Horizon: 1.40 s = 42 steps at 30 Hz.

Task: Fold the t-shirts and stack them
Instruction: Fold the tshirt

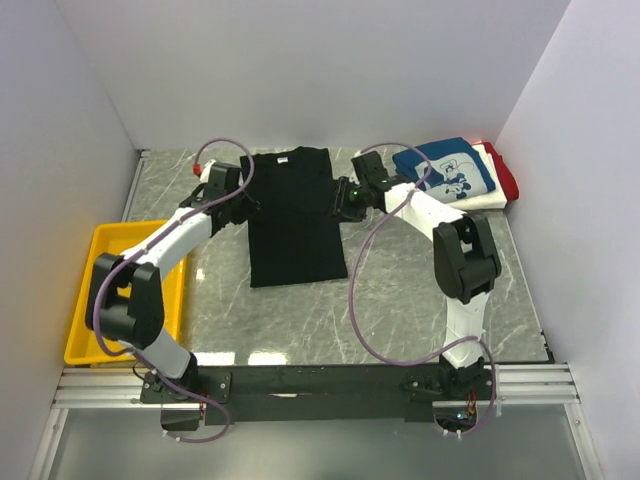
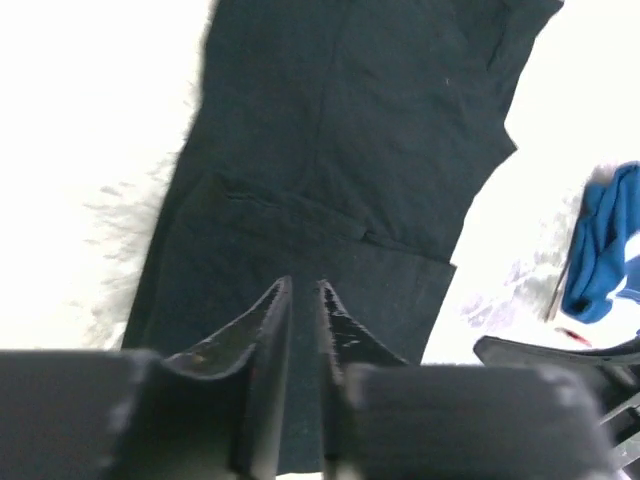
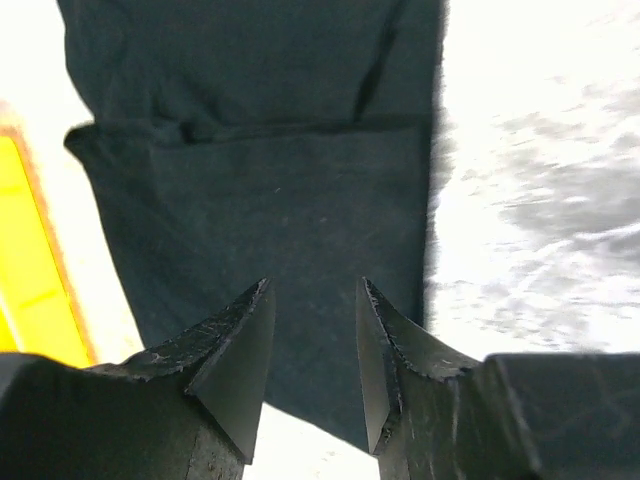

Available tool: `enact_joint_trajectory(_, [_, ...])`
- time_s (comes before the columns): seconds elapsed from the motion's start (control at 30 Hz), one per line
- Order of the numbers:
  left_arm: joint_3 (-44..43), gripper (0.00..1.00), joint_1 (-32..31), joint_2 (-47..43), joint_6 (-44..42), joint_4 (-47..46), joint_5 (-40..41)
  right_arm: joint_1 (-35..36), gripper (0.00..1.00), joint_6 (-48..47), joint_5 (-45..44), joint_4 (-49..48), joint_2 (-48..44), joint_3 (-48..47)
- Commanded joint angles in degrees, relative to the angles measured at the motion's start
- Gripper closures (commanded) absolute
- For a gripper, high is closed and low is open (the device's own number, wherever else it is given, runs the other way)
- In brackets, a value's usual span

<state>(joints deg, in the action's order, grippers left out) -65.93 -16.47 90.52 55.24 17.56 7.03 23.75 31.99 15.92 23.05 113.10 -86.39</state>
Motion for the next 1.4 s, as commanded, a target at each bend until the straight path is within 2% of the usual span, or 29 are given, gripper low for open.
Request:
enact_joint_trajectory(0.0, [-1.39, 0.86, -0.76, 3.69, 0.13, -1.92, -2.98, 2.00, 0.55, -0.87, 0.51, -0.55, 2.11, -3.60])
enact_joint_trajectory(0.13, [-3.76, 0.94, -0.32, 9.05, -0.22, -2.44, -3.42, 1.65, 0.56, -0.87, 1.13, 0.15, 6.51, -7.02])
enact_joint_trajectory(0.27, [-6.75, 0.96, 0.65, 14.76, -0.14, -1.13, -1.67, 0.25, 0.57, -0.79, 1.74, 0.86, 9.85, -8.79])
enact_joint_trajectory(0.6, [-7.37, 0.97, 4.25, 18.90, -0.75, -1.30, -2.02, -2.04, 0.58, -1.14, 3.24, 1.30, 12.41, -9.15])
enact_joint_trajectory(0.73, [-7.63, 0.98, 4.87, 18.47, -1.01, -0.95, -2.54, -2.56, 0.58, -1.31, 3.15, 1.39, 10.48, -8.10])
enact_joint_trajectory(0.87, [-7.72, 0.94, 5.57, 14.00, -1.89, 0.54, -1.85, -3.44, 0.58, -1.84, 2.71, 1.30, 5.75, -6.51])
enact_joint_trajectory(0.9, [-7.63, 0.86, 5.74, 13.02, -2.24, 0.72, -1.06, -3.44, 0.57, -1.84, 2.54, 1.38, 4.86, -5.90])
enact_joint_trajectory(1.03, [-6.41, 0.68, 6.01, 7.32, -2.16, 2.91, -0.26, -3.45, 0.57, -1.58, 2.71, 0.51, -0.85, -1.43])
enact_joint_trajectory(1.1, [-4.22, 0.66, 6.01, 4.59, -1.37, 1.87, -0.87, -3.27, 0.57, -0.97, 3.50, -2.03, -4.89, 3.65])
enact_joint_trajectory(1.37, [15.03, 0.63, 2.24, -10.79, 2.15, -1.48, -2.54, -0.37, 0.57, 1.50, 4.47, -12.32, -17.28, 25.71])
